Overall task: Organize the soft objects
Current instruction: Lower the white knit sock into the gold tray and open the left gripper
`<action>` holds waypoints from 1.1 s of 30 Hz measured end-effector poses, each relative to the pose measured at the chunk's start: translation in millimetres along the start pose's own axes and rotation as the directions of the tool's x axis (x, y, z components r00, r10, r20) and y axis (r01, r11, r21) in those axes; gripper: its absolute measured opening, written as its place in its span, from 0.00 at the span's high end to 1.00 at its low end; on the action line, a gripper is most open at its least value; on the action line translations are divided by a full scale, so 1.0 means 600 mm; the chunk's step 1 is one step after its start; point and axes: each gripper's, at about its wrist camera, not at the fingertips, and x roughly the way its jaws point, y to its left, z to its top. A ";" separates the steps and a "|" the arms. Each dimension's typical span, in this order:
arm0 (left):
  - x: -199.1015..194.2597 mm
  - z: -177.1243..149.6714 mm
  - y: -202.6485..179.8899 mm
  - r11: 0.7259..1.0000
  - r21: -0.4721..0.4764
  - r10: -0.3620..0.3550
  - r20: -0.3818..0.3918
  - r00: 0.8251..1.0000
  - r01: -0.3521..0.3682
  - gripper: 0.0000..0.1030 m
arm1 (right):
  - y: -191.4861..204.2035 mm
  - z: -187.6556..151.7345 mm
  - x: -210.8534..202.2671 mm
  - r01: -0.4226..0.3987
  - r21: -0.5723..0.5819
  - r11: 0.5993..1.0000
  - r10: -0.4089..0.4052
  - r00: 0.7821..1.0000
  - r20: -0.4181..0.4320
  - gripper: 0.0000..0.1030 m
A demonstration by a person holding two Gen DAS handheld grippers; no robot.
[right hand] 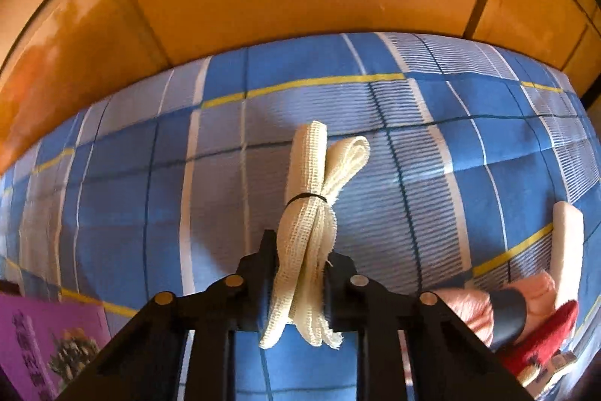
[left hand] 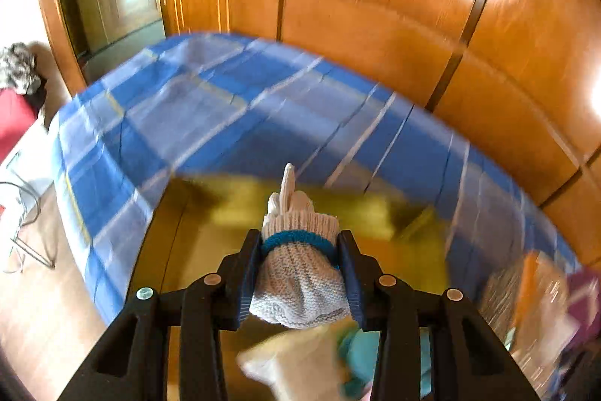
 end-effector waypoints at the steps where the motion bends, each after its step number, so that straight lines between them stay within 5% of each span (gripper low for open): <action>1: 0.003 -0.018 0.009 1.000 0.002 -0.001 -0.012 1.000 0.001 0.60 | 0.006 -0.005 -0.001 0.005 -0.015 1.000 -0.006 1.000 -0.001 0.82; 8: -0.004 -0.094 0.019 0.996 0.085 0.018 0.027 0.999 -0.020 0.58 | 0.045 -0.054 -0.017 -0.004 -0.085 0.996 0.000 0.999 -0.042 0.83; 14: -0.026 -0.124 0.019 0.990 0.137 0.028 0.108 0.994 -0.043 0.36 | 0.059 -0.088 -0.030 -0.010 -0.097 0.995 0.005 0.999 -0.045 0.83; 20: -0.083 -0.143 0.023 0.987 0.158 -0.022 0.185 0.982 -0.008 0.26 | 0.071 -0.130 -0.050 0.013 -0.116 0.993 -0.014 1.000 -0.008 0.83; 33: -0.192 -0.193 0.022 0.963 0.269 -0.073 0.309 0.948 -0.014 0.20 | 0.040 -0.168 -0.083 0.030 -0.067 0.997 -0.032 0.999 -0.022 0.86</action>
